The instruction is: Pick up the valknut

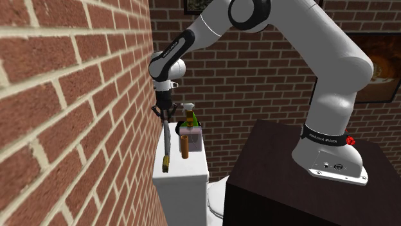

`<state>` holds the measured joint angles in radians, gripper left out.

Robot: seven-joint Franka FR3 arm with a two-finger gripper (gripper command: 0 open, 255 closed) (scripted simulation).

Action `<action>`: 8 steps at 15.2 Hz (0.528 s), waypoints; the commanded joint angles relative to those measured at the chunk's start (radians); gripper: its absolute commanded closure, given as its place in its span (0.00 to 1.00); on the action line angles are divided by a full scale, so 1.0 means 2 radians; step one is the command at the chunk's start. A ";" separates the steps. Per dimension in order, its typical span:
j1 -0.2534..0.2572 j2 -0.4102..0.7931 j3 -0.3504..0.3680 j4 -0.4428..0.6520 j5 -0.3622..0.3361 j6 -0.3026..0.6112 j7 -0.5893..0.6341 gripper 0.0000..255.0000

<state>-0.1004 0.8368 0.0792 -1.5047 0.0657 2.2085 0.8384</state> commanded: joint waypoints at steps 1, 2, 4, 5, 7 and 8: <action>0.000 0.001 0.000 0.000 0.000 0.000 0.000 1.00; 0.000 0.001 0.000 0.000 0.000 0.000 0.000 1.00; 0.001 -0.004 0.000 -0.004 0.000 0.000 0.001 1.00; 0.001 -0.008 0.000 -0.005 0.000 -0.004 0.002 1.00; 0.000 -0.018 0.001 -0.008 0.000 -0.011 0.002 1.00; 0.000 -0.023 0.001 -0.008 0.000 -0.015 0.003 1.00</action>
<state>-0.0988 0.8013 0.0806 -1.5200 0.0664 2.1866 0.8437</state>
